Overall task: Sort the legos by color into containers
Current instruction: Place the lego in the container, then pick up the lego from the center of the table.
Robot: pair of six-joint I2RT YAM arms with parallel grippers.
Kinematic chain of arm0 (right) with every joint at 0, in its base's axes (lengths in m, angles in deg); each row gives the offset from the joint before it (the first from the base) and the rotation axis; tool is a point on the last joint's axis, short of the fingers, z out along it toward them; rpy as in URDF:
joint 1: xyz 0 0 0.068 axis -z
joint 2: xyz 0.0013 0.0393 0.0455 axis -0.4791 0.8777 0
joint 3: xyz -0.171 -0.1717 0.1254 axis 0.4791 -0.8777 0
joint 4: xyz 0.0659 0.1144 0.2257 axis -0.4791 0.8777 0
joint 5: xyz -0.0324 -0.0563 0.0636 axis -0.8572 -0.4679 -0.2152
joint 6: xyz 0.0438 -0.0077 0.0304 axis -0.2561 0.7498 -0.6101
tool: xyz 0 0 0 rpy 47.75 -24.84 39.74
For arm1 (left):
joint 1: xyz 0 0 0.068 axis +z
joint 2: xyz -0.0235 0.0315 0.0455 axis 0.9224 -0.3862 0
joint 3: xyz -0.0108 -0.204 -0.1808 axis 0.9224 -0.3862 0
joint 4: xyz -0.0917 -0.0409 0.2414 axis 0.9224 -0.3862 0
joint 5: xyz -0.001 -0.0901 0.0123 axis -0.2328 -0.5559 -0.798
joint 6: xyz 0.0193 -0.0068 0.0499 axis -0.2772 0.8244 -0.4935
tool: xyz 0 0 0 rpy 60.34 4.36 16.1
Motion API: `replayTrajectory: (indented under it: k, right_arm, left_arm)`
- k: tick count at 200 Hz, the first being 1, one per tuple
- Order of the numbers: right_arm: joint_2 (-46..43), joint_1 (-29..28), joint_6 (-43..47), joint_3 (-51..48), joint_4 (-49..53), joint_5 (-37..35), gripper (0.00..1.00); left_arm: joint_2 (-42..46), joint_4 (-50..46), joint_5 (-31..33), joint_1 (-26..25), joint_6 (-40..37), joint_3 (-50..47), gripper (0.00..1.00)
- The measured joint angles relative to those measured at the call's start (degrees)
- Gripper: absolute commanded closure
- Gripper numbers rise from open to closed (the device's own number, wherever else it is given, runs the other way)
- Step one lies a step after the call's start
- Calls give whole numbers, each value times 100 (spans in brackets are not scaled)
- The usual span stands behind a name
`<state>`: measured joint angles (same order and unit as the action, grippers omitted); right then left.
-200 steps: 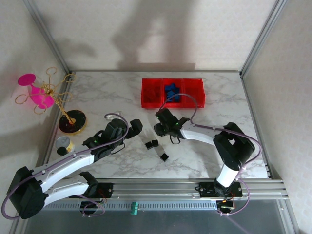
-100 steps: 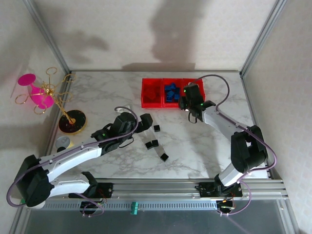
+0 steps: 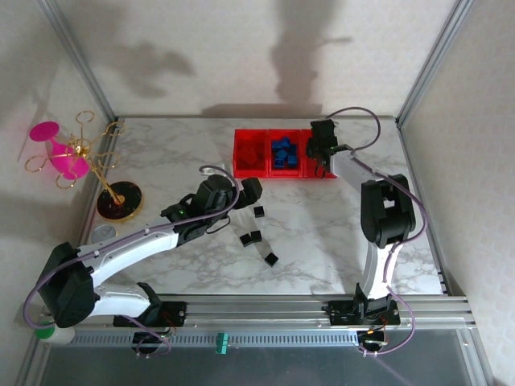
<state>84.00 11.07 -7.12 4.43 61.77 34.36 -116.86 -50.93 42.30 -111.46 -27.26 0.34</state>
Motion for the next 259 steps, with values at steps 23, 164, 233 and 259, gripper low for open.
replayTrajectory:
  k: [23,164,233,259]
  right_arm:
    - [181,52,24,155,0,-17,47]
    - [-1377,-1244,-22,-1318,72,483,33]
    - [-1690,-2033,-190,-2293,160,616,31]
    - [-1746,-2365,-267,-2573,136,673,30]
  left_arm:
    - [-52,2,-2,0,-48,52,0]
    - [501,-275,208,0,-127,-85,0]
    - [745,-579,479,2,-35,-643,0]
    - [905,-658,597,0,66,-872,0]
